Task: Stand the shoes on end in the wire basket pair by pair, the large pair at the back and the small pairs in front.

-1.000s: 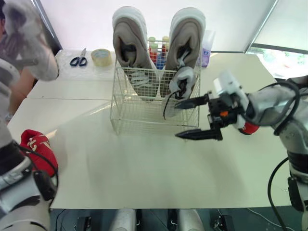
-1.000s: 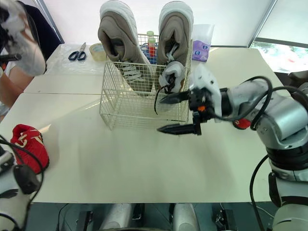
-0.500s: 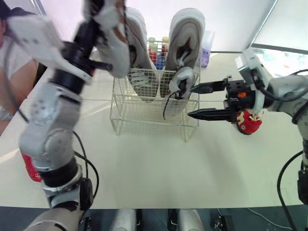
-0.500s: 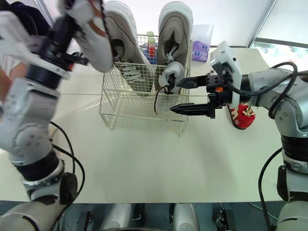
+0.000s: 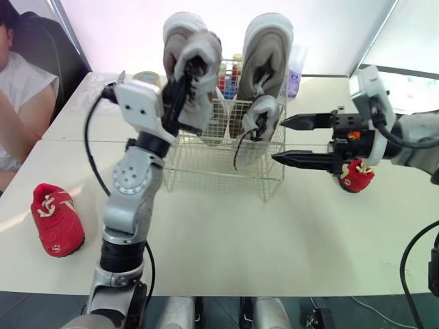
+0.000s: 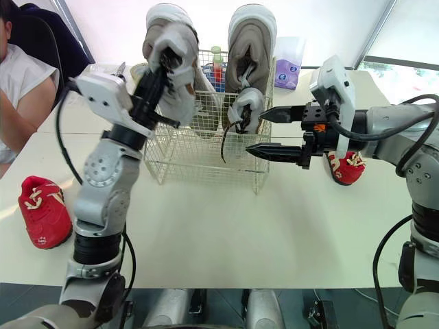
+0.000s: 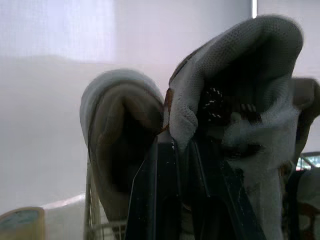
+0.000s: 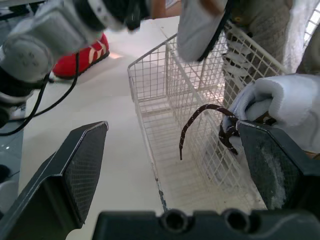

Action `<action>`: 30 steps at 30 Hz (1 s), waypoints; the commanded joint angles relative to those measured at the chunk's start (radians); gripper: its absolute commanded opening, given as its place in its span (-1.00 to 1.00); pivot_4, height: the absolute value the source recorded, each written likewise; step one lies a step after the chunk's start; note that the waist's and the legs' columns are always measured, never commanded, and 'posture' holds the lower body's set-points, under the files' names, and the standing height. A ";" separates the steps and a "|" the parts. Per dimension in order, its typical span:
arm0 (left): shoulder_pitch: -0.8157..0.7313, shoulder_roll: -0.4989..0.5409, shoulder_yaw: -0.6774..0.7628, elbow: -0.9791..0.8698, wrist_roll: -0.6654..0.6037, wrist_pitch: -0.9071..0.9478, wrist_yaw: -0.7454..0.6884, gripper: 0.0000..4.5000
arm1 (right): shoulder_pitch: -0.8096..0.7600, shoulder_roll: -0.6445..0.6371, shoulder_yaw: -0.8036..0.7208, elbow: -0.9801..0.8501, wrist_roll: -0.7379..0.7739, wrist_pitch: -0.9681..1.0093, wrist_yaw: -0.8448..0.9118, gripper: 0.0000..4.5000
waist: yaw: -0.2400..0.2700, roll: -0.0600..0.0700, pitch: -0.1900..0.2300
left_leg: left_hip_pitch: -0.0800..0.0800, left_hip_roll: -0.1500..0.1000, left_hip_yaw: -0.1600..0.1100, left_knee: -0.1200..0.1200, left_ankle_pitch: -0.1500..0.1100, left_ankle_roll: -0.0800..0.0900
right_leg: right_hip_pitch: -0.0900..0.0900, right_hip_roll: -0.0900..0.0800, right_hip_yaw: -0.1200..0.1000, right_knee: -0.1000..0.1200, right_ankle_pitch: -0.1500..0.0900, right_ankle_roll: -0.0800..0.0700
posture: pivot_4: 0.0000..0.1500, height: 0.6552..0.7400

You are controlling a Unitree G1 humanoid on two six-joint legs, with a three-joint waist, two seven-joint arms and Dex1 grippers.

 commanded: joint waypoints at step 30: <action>0.292 0.049 0.031 -0.390 -0.130 0.342 -0.029 0.53 | 0.070 -0.002 -0.018 0.006 0.019 -0.058 0.018 1.00 | 0.018 0.002 -0.001 | -0.001 0.000 -0.001 0.000 -0.001 0.001 | 0.001 -0.001 0.000 -0.004 -0.002 -0.003 | 1.00 1.00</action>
